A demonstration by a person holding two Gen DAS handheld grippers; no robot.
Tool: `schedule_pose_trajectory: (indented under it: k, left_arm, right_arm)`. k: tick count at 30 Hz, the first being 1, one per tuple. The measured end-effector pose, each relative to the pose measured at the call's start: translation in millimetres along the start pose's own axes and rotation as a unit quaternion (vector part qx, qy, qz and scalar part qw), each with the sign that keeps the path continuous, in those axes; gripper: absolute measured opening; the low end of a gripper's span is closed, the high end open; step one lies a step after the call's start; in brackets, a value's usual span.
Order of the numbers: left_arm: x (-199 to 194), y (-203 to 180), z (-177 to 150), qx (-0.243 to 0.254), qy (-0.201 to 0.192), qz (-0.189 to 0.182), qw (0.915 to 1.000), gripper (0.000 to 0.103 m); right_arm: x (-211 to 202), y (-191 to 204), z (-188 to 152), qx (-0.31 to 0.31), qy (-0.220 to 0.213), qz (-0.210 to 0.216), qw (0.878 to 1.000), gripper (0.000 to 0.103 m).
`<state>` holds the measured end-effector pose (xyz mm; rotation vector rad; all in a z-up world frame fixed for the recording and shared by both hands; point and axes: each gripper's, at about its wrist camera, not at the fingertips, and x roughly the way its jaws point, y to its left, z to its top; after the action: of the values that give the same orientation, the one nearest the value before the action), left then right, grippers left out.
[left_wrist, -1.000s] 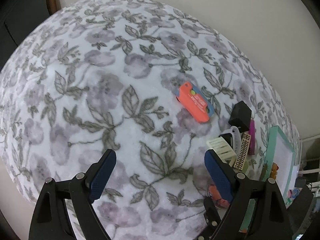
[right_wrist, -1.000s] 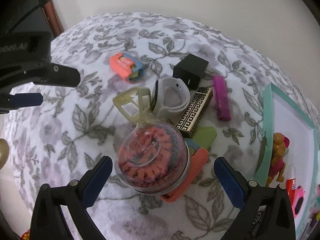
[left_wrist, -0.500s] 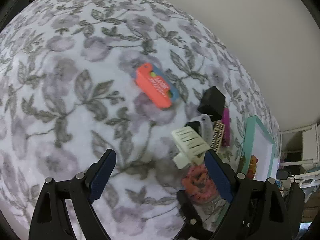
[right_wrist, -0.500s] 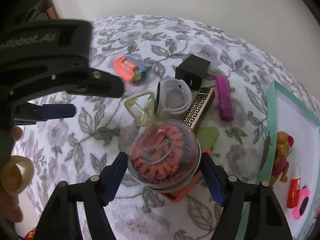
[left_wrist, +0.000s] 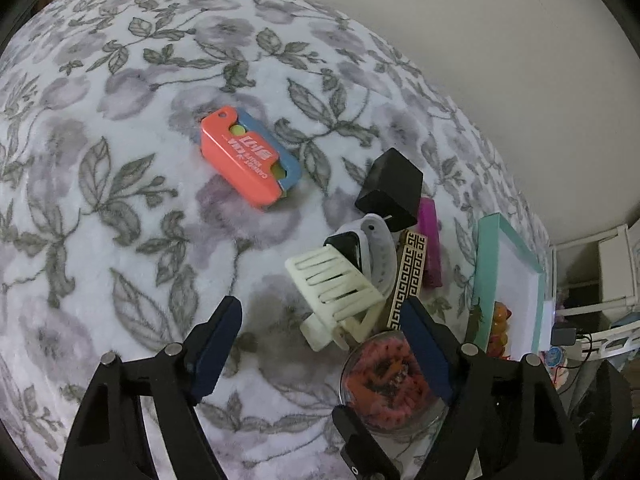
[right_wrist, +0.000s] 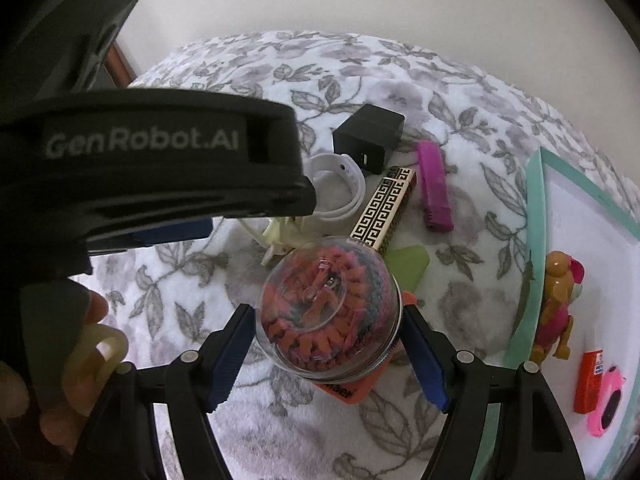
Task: Organize rigid objects
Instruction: 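Grasp the cream plastic cage with the left tool while the right tool grasps the clear coil container, then carry the cream cage and coil container over the tray with both tools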
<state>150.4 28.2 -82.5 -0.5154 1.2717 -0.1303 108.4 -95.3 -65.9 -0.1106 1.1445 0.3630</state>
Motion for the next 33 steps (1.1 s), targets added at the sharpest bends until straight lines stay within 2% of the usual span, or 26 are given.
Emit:
schedule_pose_trajectory:
  k: [3, 5, 7, 9, 20, 27, 33]
  left_arm:
    - [2.7, 4.4, -0.7, -0.004, 0.003, 0.003, 1.0000, 0.059]
    - [3.7, 8.3, -1.8, -0.009, 0.006, 0.006, 0.9999, 0.054]
    - [5.0, 11.4, -2.6, -0.015, 0.008, 0.001, 0.9998, 0.039]
    - [4.3, 13.8, -3.1, -0.017, 0.008, 0.002, 0.9998, 0.030]
    - [-6.3, 23.6, -0.1, -0.041, -0.002, 0.000, 0.9992, 0.029]
    - [-22.6, 30.9, 4.4, -0.061, -0.026, 0.011, 0.9977, 0.029]
    - [-45.6, 24.0, 10.1, -0.054, -0.057, 0.009, 0.9969, 0.029]
  right_arm:
    - [-0.5, -1.2, -0.4, -0.003, 0.001, 0.001, 1.000, 0.076]
    - [-0.6, -2.6, -0.4, -0.001, 0.002, 0.004, 1.000, 0.076]
    - [-0.3, -4.6, -0.9, 0.002, 0.003, 0.009, 1.000, 0.076]
    - [0.7, -7.0, -0.3, 0.004, 0.004, 0.012, 1.000, 0.076]
    - [-4.9, -16.7, -0.7, 0.022, 0.005, 0.026, 0.999, 0.076]
    - [-14.8, -34.6, 1.5, 0.052, -0.007, 0.025, 0.998, 0.076]
    - [-34.8, -51.6, 2.1, 0.076, -0.033, 0.030, 0.996, 0.076]
